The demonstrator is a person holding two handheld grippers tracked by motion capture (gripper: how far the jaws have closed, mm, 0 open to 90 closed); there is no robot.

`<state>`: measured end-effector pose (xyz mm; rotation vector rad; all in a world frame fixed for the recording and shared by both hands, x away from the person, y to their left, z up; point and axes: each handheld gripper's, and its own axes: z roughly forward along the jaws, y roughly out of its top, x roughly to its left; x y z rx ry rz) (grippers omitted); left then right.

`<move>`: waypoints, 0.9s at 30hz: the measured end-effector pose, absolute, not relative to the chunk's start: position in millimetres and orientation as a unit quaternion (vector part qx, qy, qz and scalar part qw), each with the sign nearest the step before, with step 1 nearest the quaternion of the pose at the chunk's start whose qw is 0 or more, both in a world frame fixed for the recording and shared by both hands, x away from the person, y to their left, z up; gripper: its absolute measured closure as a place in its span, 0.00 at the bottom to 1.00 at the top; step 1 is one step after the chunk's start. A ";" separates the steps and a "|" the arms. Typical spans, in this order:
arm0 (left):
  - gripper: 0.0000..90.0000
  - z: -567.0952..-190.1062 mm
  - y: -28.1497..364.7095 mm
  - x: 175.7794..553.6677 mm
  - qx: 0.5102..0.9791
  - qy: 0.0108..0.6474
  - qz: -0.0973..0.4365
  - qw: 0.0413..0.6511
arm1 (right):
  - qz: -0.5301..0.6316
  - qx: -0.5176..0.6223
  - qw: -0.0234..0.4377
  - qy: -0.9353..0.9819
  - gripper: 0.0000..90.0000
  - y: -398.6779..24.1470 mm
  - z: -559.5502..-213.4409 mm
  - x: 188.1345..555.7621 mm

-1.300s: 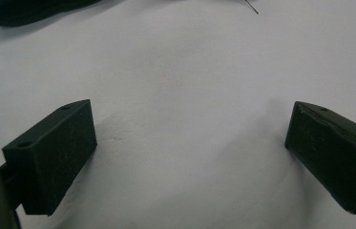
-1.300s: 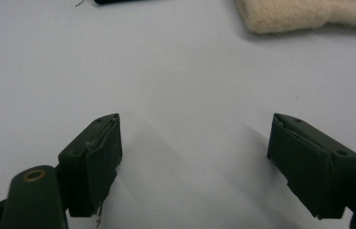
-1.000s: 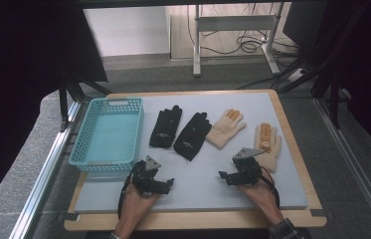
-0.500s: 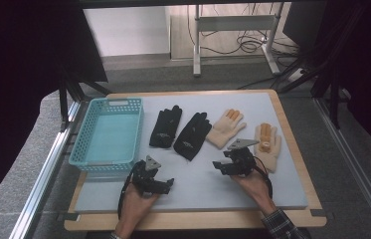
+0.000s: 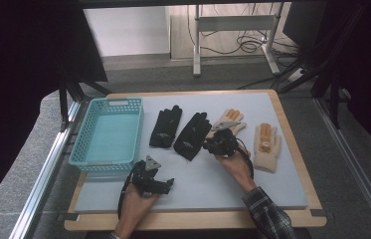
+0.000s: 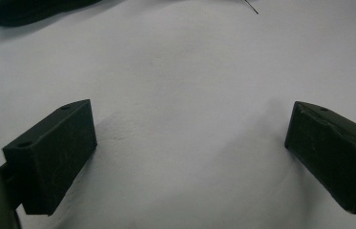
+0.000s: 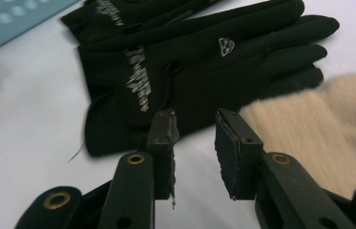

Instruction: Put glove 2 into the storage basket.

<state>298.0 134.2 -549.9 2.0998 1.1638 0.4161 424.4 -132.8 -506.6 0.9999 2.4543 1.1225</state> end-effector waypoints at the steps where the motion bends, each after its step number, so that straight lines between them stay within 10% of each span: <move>1: 0.04 -549.9 134.2 298.0 0.809 0.448 0.160 0.345 | 0.382 0.351 0.133 0.845 0.69 -129.7 -508.4 426.8; 6: 0.04 -550.0 134.1 298.0 0.809 0.448 0.160 0.345 | 0.357 0.374 0.145 0.844 0.59 -114.6 -526.1 440.4; 13: 0.04 -550.0 134.1 298.0 0.809 0.448 0.160 0.345 | 0.371 0.377 0.141 0.837 0.96 -109.0 -528.3 441.1; 27: 0.04 -549.7 134.6 298.1 0.811 0.446 0.161 0.343 | 0.411 0.328 0.122 0.842 0.98 -129.5 -469.7 401.9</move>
